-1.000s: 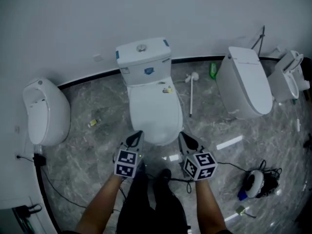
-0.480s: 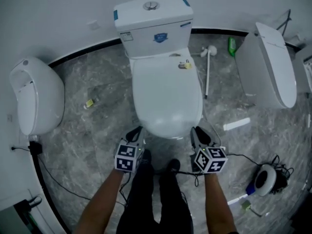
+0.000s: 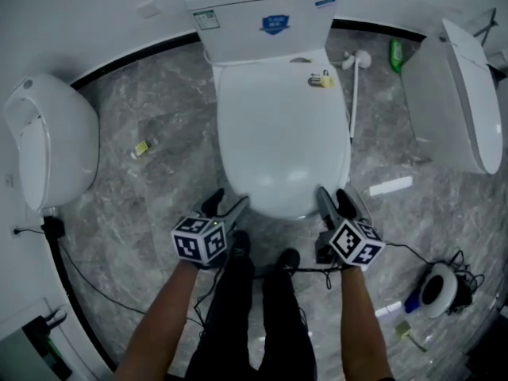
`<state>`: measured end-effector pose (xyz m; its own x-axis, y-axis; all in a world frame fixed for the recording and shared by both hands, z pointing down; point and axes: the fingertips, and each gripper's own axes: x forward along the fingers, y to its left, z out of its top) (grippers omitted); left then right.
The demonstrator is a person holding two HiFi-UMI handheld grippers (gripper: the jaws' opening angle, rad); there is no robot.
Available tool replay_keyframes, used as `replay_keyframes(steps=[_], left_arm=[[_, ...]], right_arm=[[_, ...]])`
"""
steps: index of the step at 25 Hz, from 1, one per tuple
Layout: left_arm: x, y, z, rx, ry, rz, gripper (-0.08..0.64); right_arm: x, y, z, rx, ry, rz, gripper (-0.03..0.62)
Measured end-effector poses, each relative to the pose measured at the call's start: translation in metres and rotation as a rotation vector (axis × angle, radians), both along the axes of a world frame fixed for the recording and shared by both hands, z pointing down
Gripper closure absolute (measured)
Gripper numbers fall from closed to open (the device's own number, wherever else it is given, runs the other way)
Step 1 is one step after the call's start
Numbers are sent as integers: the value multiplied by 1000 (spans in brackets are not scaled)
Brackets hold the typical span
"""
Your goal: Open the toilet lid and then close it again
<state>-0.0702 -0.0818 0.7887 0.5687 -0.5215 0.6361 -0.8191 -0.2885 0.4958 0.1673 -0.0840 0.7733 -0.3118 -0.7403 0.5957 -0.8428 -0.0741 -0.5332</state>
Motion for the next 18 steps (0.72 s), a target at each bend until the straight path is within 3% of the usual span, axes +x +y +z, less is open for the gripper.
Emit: replay_keyframes(steps=[10, 18], left_arm=[[21, 6, 18, -82, 91, 89, 241], [22, 7, 16, -84, 40, 104, 241]], right_arm=[[3, -4, 13, -31, -60, 33, 299], [1, -5, 9, -44, -110, 35, 301]])
